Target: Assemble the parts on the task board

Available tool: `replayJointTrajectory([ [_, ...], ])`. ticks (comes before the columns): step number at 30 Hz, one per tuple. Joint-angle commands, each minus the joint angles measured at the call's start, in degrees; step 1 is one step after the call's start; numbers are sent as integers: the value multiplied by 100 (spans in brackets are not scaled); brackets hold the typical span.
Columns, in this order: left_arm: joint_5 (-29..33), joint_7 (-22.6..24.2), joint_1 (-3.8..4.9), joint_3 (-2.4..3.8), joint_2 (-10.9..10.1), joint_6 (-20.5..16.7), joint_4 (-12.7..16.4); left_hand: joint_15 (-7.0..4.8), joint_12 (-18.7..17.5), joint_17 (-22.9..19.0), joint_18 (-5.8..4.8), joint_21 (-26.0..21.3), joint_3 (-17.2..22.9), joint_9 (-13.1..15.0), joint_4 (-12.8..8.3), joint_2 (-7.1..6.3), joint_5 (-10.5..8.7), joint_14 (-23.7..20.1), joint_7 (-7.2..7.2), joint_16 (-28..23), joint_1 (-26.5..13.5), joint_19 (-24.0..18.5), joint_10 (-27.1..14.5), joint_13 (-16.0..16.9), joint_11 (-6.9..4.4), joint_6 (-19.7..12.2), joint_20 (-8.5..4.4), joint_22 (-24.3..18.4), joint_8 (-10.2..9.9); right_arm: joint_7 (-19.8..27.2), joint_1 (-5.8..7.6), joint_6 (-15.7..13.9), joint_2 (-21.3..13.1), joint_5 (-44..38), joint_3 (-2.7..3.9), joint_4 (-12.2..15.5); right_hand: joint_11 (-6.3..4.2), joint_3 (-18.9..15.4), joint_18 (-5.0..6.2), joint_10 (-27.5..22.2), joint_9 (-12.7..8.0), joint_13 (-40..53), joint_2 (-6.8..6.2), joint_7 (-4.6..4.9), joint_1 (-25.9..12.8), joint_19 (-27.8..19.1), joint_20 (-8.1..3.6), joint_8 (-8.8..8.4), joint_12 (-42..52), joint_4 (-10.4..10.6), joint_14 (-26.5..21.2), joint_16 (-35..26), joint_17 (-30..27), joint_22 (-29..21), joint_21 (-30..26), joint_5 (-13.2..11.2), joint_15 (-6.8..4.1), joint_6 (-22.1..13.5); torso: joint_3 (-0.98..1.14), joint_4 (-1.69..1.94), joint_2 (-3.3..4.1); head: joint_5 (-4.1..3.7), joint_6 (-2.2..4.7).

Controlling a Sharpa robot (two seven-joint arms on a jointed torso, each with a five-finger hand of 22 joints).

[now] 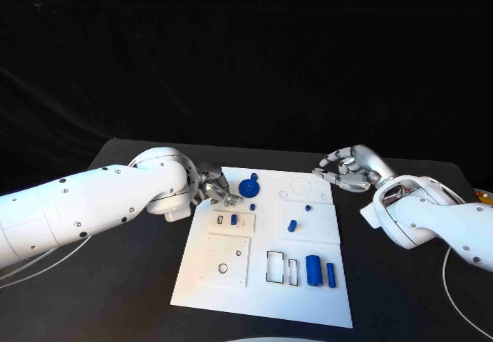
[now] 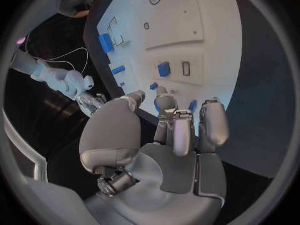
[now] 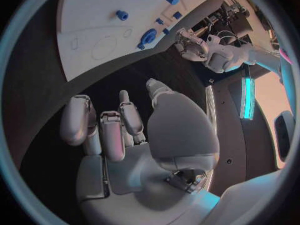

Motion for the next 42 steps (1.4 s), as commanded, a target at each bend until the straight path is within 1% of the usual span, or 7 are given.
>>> replayJointTrajectory([
  [1,251,46,87,37,-21,-32,-46,94,-225,1073,68,-53,-55,-151,-4,2,10,467,93,-51,73,-66,-221,-370,90,-126,54,-87,-229,32,-4,1,6,-45,0,-14,0,-42,110,-40,5,-6,14,-2,-50,-58,2,38,-31,2,297,-34,194,-5,-34,39,-35,-53,0,-2,6,-4,13],
  [3,290,77,196,65,-24,54,-182,202,-486,1055,73,-81,-64,-395,-11,13,8,458,252,-60,148,-77,-445,-786,223,-387,148,-116,-600,31,-5,4,7,-44,0,-28,0,-42,110,-40,5,-6,14,-2,-50,-58,2,38,-31,2,297,-34,194,-5,-34,39,-35,-53,1,1,1,0,15],
  [9,225,180,333,91,60,249,-571,347,-543,1039,82,-106,-68,-759,-9,6,2,448,439,-66,318,-90,-496,-935,384,-650,286,-144,-1013,31,-5,13,17,-43,0,-54,0,-48,109,-44,6,-12,17,-2,-55,-57,1,40,-36,2,294,-38,185,-4,-34,42,-35,-54,-3,6,12,28,46],
  [13,61,222,361,94,133,305,-788,352,-522,1059,75,-91,-71,-772,-9,3,0,455,443,-56,325,-67,-479,-903,387,-651,292,-109,-1023,35,-11,19,23,-38,0,-70,0,-48,109,-44,6,-12,17,-2,-55,-57,1,40,-36,2,294,-38,185,-4,-34,42,-35,-54,-16,2,16,48,56],
  [18,-157,266,372,60,256,387,-1047,358,-489,1069,73,-81,-93,-814,-6,-4,-8,459,436,-49,335,-52,-445,-880,387,-577,309,-88,-1017,42,-19,18,28,-35,0,-82,-1,-54,110,-40,7,-8,26,-3,-58,-59,1,43,-32,1,295,-39,187,-9,-41,51,-36,-54,-7,6,15,70,49],
  [29,-270,297,347,-128,559,669,-1578,338,-427,1072,69,-60,-119,-879,-4,33,-7,460,389,-46,335,-23,-388,-823,353,-389,310,-43,-955,48,-33,25,38,-35,0,-90,-2,-56,111,-43,8,-11,31,-3,-58,-59,0,44,-35,0,295,-39,187,-10,-44,56,-36,-54,-7,-1,19,97,30],
  [42,-176,320,311,-205,701,768,-1807,293,-367,1097,57,-29,-64,-901,-9,96,1,469,322,-33,390,18,-330,-762,296,-209,277,25,-828,40,-36,26,41,-35,0,-91,-2,-56,111,-43,8,-11,31,-3,-58,-59,0,44,-35,0,295,-39,187,-10,-44,56,-36,-54,0,-1,19,88,4],
])
